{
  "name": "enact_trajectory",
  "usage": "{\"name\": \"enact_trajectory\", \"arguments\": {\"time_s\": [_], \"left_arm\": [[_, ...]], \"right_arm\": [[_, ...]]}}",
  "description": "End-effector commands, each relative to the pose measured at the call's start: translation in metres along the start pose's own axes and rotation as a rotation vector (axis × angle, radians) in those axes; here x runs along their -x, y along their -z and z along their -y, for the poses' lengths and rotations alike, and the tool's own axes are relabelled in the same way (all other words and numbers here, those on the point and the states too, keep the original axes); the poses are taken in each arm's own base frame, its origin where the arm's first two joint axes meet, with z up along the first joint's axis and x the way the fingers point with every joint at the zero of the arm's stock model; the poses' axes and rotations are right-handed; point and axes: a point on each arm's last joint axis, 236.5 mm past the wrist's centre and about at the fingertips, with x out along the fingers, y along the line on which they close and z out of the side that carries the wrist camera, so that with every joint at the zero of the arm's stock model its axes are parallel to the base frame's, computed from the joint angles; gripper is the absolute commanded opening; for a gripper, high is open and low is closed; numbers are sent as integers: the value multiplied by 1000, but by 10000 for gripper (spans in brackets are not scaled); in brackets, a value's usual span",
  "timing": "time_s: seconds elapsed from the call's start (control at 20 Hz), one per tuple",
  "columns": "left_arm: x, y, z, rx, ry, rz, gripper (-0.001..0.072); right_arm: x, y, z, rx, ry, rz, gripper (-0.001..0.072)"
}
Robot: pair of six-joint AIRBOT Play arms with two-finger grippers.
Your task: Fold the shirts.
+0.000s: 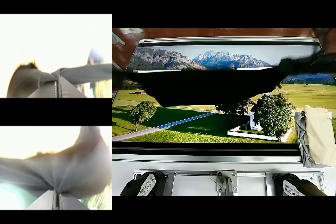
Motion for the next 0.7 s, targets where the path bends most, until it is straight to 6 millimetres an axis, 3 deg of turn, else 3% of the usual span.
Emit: {"name": "enact_trajectory", "arguments": {"time_s": [0.0, 0.05, 0.15, 0.25, 0.3, 0.45, 0.55, 0.65], "left_arm": [[147, -155, 145, -336, 16, 541, 37], [175, -168, 172, -331, 42, 609, 37], [208, -173, 203, -352, 49, 655, 37], [227, -163, 209, -382, -20, 642, 37], [229, -155, 203, -374, -65, 615, 37], [212, -121, 162, -329, -207, 423, 37], [197, -98, 142, -302, -240, 302, 37], [176, -77, 118, -251, -251, 197, 37]], "right_arm": [[200, -112, -72, 193, 98, 544, 62], [240, -119, -87, 186, 107, 629, 62], [303, -118, -113, 176, 101, 752, 62], [341, -103, -132, 190, 93, 811, 62], [353, -95, -139, 190, 87, 821, 62], [353, -71, -143, 151, 73, 755, 62], [334, -56, -134, 139, 92, 649, 62], [298, -41, -117, 113, 108, 486, 62]]}}
